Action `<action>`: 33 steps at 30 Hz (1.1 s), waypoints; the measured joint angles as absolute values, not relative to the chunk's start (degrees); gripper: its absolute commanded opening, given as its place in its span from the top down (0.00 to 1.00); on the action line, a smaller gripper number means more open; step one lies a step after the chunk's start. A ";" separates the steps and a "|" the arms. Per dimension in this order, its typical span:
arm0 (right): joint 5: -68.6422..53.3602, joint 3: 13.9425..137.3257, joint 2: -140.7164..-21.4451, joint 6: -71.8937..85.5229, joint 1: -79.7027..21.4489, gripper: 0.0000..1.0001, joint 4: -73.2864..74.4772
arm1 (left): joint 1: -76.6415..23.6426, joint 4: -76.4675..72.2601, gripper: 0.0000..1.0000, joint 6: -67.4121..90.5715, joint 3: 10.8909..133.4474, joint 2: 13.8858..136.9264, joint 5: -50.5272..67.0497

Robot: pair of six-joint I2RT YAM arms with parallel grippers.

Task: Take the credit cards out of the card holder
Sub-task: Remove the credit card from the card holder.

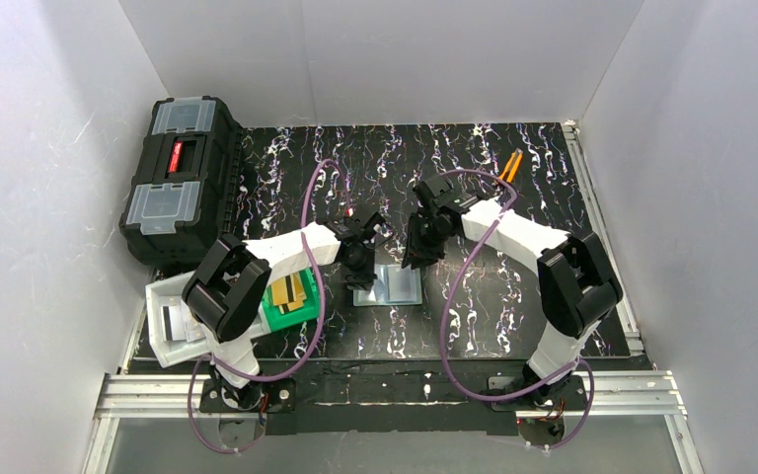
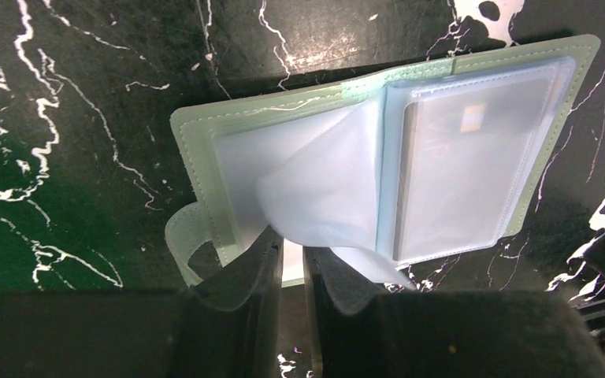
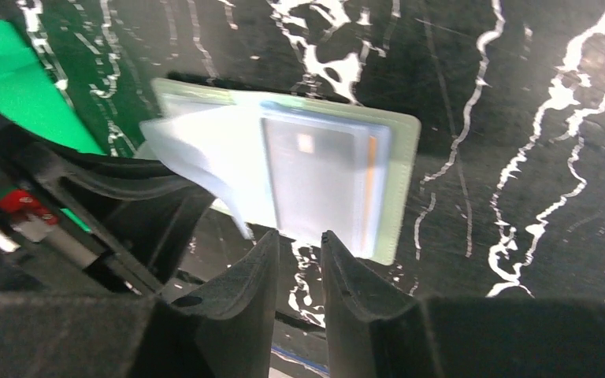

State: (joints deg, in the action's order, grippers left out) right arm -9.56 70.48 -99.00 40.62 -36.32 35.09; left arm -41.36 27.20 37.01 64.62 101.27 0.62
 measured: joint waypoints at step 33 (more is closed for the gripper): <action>-23.55 75.68 -114.63 45.23 -42.50 0.61 26.57 | -38.81 39.09 0.83 35.40 69.49 88.36 -0.80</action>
State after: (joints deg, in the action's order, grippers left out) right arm -23.55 75.68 -114.63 45.23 -42.50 26.57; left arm -38.81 39.09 35.40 69.49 88.36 -0.80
